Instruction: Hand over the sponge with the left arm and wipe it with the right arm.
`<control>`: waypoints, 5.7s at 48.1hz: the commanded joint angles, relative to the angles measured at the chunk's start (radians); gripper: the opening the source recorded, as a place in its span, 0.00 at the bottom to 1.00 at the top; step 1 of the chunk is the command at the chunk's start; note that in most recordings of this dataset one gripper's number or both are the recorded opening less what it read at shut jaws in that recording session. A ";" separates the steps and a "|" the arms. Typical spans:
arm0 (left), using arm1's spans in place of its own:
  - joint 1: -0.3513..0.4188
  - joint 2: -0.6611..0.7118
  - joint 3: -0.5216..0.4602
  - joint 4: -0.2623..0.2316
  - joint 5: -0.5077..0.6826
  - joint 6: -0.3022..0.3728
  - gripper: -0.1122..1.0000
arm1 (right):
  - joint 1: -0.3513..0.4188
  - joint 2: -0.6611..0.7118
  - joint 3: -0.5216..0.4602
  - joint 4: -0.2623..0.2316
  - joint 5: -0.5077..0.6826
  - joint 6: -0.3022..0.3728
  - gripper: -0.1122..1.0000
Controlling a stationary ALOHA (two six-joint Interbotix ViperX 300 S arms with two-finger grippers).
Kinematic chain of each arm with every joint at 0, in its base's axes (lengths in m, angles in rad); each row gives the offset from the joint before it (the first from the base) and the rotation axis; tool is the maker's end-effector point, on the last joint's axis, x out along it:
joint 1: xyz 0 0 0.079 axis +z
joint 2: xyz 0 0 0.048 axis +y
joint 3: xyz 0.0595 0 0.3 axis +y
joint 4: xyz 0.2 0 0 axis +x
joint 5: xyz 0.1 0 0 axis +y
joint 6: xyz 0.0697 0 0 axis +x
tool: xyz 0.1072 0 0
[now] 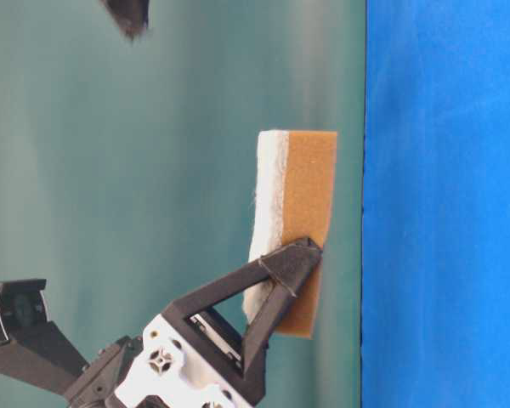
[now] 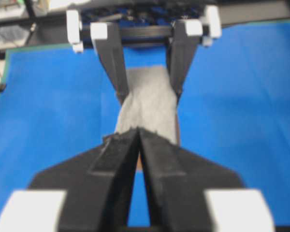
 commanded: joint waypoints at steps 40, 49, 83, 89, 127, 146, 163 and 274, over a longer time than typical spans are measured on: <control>0.000 -0.017 -0.008 0.000 -0.008 0.003 0.52 | -0.006 0.348 -0.282 0.015 0.054 0.005 0.77; 0.000 -0.015 -0.008 0.000 -0.008 0.003 0.52 | -0.018 0.385 -0.290 0.017 0.086 0.005 0.77; 0.000 -0.017 -0.009 -0.002 -0.005 0.005 0.50 | -0.018 0.482 -0.334 0.012 0.176 0.005 0.77; -0.002 -0.017 -0.009 0.000 -0.005 0.003 0.50 | -0.018 0.482 -0.334 0.009 0.179 0.005 0.76; 0.000 -0.087 0.048 0.000 -0.023 0.021 0.89 | -0.017 0.433 -0.305 0.002 0.255 -0.002 0.43; 0.000 -0.302 0.239 0.000 -0.143 0.028 0.87 | -0.011 0.374 -0.244 0.002 0.299 0.005 0.42; -0.002 -0.330 0.262 0.000 -0.181 0.028 0.87 | -0.025 0.457 -0.278 0.002 0.295 0.000 0.42; -0.002 -0.327 0.267 0.000 -0.187 0.026 0.87 | -0.097 0.713 -0.290 0.017 0.262 0.031 0.37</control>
